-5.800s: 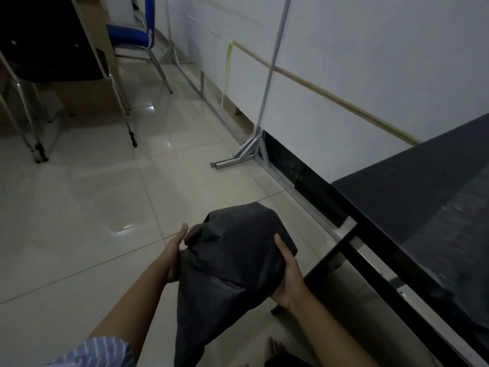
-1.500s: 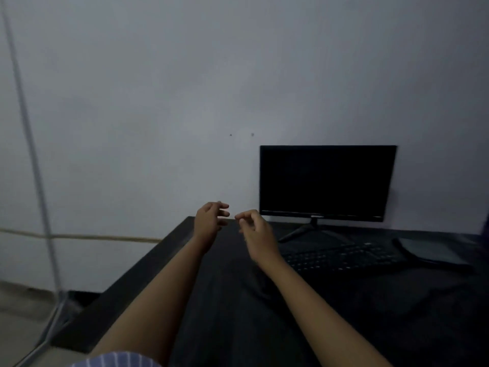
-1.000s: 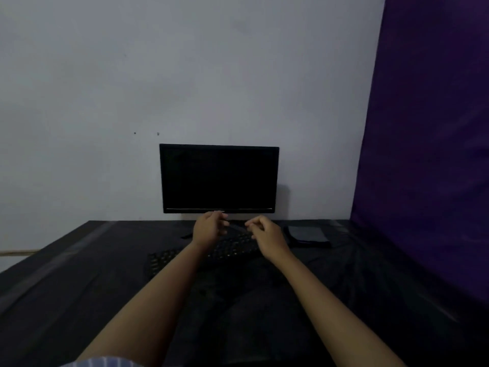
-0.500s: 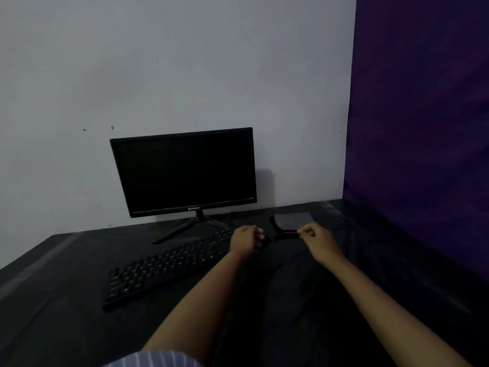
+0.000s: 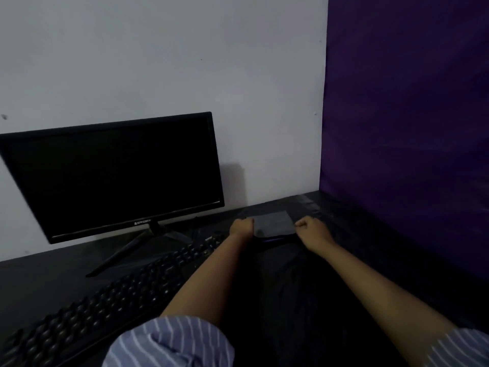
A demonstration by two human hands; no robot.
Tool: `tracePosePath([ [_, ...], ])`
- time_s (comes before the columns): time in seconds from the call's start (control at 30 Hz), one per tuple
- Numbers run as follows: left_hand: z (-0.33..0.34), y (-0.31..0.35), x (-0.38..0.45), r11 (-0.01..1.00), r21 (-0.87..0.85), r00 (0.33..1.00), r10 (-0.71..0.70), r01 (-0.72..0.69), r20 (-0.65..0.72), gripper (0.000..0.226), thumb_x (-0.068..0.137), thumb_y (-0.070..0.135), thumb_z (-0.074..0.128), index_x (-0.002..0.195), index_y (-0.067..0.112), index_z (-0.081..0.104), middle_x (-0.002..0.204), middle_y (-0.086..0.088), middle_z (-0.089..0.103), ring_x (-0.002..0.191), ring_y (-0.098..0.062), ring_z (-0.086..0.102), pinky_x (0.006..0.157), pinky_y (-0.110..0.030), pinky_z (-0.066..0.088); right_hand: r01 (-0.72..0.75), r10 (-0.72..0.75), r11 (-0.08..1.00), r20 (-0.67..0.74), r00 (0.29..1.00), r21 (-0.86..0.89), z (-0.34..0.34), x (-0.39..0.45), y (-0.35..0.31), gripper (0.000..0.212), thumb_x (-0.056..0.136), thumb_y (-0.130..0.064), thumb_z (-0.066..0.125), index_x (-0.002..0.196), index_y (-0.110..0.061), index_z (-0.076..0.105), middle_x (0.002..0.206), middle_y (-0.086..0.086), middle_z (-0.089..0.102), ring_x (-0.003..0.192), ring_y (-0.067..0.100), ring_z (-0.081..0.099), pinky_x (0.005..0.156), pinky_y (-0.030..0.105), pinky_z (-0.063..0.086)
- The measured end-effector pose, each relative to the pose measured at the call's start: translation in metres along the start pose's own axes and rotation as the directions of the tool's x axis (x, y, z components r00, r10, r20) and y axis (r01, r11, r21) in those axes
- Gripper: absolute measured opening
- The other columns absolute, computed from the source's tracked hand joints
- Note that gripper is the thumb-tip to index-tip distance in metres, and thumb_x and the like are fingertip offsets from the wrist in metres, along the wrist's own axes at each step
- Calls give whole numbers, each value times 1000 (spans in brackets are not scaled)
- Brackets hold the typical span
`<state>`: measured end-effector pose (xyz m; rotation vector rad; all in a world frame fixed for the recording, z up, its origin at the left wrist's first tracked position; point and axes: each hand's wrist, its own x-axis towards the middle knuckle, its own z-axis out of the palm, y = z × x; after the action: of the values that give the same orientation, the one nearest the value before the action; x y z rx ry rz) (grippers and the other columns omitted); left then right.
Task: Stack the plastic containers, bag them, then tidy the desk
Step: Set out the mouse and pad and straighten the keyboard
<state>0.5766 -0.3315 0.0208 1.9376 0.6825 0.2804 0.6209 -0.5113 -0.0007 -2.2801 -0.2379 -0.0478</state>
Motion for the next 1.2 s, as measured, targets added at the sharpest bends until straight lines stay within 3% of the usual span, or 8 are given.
tracePosePath([
  [0.2, 12, 4, 32, 984, 175, 992, 1, -23, 124, 41, 97, 13, 47, 136, -1, 46, 140, -20, 49, 128, -34, 49, 100, -34, 42, -102, 107, 991, 66, 992, -83, 16, 41, -4, 32, 91, -20, 52, 60, -15, 48, 81, 12, 56, 78, 21, 55, 68, 26, 40],
  [0.27, 13, 4, 40, 995, 103, 990, -32, 19, 134, 41, 96, 16, 49, 132, -2, 52, 136, -20, 54, 124, -32, 54, 78, -27, 52, -158, 166, 982, 75, 983, -104, 21, 51, -8, 28, 95, -28, 52, 93, -5, 67, 109, 23, 63, 100, 29, 62, 80, 29, 47],
  [0.4, 16, -3, 52, 984, 170, 982, -74, 45, 173, 41, 94, 16, 55, 130, -2, 55, 133, -18, 58, 121, -29, 58, 41, -9, 37, -229, 239, 959, 44, 970, -165, 23, 62, -15, 57, 96, -40, 50, 134, 2, 51, 139, 22, 51, 124, 34, 53, 100, 33, 46],
  [0.57, 17, -7, 63, 995, 42, 989, -98, 93, 115, 44, 100, 18, 45, 141, 2, 42, 146, -11, 46, 133, -25, 46, 96, -24, 42, -279, 296, 946, 95, 950, -163, 27, 72, -27, 60, 95, -41, 55, 137, 2, 48, 142, 20, 50, 125, 33, 53, 95, 31, 47],
  [0.7, 18, -4, 56, 995, -16, 979, -91, 96, 184, 40, 92, 8, 56, 130, -3, 54, 132, -19, 58, 120, -31, 58, 84, -29, 51, -264, 272, 960, 78, 959, -97, 25, 69, -36, 54, 98, -39, 49, 135, 0, 51, 141, 20, 51, 126, 34, 53, 97, 33, 46],
  [0.83, 18, 2, 40, 912, -362, 962, -104, 193, 252, 39, 98, -2, 38, 136, -5, 44, 138, -24, 50, 125, -36, 51, 100, -37, 45, -37, 37, 998, -1, 999, 57, 17, 60, -51, 22, 96, -29, 52, 88, -9, 59, 104, 18, 65, 97, 27, 62, 74, 29, 44],
  [1.03, 3, 10, -3, 682, -633, 917, -146, 365, 371, 41, 100, 25, 36, 133, 8, 53, 110, -11, 65, 76, -21, 57, 41, -17, 47, 178, -172, 981, -78, 982, 77, -19, 32, -99, 27, 92, -30, 58, 94, -4, 66, 85, 4, 60, 82, 20, 55, 62, 27, 38],
  [1.2, -18, 10, -37, 445, -785, 883, -32, 432, 467, 43, 102, 24, 28, 130, 3, 53, 97, -14, 63, 79, -28, 58, 70, -40, 48, 261, -257, 963, -59, 965, 68, -47, -5, -143, 29, 91, -28, 58, 101, -3, 69, 100, 12, 68, 89, 24, 61, 74, 31, 48],
])
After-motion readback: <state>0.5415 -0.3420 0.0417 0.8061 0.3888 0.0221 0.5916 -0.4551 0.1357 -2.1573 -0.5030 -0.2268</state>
